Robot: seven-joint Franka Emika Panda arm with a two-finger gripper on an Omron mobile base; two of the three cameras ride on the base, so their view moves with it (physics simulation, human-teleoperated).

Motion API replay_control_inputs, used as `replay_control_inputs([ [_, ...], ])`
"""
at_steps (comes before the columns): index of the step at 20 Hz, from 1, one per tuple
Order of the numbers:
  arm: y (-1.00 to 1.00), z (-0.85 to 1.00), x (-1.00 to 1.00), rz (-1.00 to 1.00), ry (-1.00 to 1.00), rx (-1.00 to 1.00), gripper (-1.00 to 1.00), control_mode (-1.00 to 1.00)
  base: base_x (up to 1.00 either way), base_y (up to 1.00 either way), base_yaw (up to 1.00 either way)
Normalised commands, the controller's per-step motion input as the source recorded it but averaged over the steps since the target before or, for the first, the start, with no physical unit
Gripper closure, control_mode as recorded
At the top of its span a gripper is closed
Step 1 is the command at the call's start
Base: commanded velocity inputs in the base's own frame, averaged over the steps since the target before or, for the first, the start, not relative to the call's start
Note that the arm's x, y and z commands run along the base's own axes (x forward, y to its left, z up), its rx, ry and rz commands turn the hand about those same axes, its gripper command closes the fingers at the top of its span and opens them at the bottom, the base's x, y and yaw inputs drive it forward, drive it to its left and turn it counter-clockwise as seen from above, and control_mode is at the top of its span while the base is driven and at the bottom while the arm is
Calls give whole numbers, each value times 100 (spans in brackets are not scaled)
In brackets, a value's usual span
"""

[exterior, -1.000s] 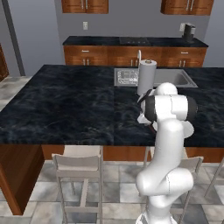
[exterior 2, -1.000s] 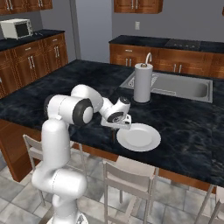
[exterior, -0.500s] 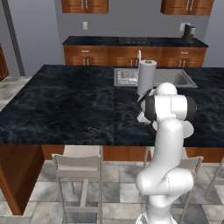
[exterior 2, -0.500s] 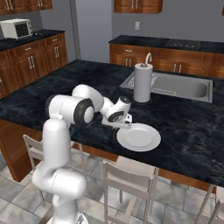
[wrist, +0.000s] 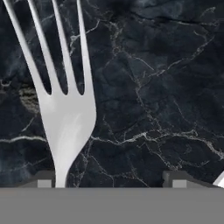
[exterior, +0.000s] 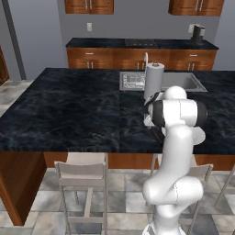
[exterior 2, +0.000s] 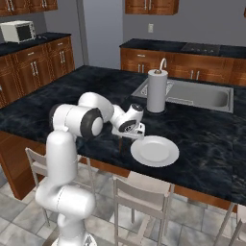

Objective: Take the fork and place it on the left side of the plate. Then take the spoon and place it on the right side of the plate. Make sure they're directly next to the plate.

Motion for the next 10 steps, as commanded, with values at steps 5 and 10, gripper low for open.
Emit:
replay_control_inputs([
  [5, 0, 57, -8, 0, 0, 0, -100, -100, 0, 0, 0],
  [10, 0, 45, -14, 0, 0, 0, -100, -100, 0, 0, 0],
])
